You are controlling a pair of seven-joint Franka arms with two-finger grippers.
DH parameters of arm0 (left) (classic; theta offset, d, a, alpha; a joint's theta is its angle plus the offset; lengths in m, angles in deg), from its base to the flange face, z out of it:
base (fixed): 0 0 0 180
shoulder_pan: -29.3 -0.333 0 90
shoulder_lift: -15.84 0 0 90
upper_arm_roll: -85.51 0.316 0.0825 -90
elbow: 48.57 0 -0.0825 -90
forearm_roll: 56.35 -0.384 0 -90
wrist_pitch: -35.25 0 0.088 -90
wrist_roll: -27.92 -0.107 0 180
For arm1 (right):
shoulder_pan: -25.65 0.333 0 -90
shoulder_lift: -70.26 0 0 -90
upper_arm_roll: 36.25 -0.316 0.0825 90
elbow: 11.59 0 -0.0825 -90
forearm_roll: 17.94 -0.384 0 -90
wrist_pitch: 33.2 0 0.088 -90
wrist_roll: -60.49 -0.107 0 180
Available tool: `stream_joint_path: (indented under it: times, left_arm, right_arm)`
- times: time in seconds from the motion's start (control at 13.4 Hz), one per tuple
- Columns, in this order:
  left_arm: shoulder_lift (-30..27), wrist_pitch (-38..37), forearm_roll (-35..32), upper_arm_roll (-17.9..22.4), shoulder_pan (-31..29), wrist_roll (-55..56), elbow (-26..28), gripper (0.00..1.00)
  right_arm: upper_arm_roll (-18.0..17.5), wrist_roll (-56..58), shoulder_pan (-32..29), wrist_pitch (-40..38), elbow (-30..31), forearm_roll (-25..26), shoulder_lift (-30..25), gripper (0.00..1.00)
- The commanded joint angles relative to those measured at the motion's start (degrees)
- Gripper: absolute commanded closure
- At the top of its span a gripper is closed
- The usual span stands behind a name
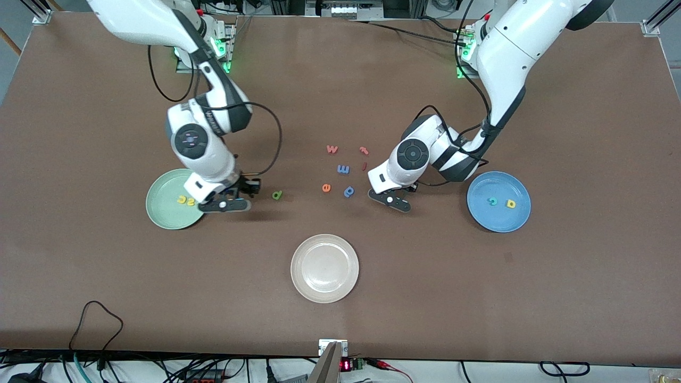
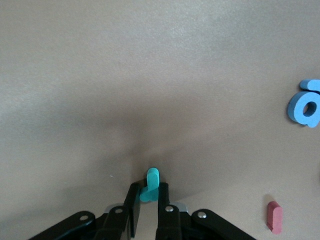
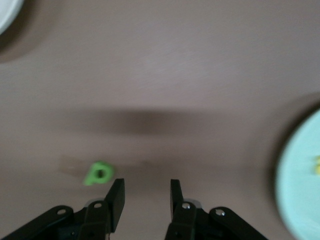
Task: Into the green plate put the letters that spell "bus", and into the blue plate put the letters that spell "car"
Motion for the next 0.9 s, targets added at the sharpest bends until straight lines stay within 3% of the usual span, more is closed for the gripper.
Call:
stream_joint_path:
  times: [0.0,0.45,0.6,0.82]
  left_arm:
    - [-2.44,-1.51,-1.16,0.12,-3.3,-0.37,-0.38,0.88]
    - [-8.43,-11.97,-1.16,0.12,-17.61,-5.01,-0.38,0.9]
    - [-8.43,-12.07,-1.25,0.04,-23.93,-8.44,1.1,0.9]
    - [-8.26,-11.99,-1.34,0.03,-27.21,-9.77,2.25,0.9]
  right_arm:
    - [0.49,-5.52,3.63,0.34,-2.88,-0.13,4.55,0.55]
    - [0.49,-7.29,4.52,3.06,-3.41,-0.21,7.29,0.55]
    - [0.49,-7.38,4.6,3.24,-5.07,-0.65,8.42,0.55]
    - [0.49,-8.43,5.13,3.59,-5.34,-1.71,9.49,0.55]
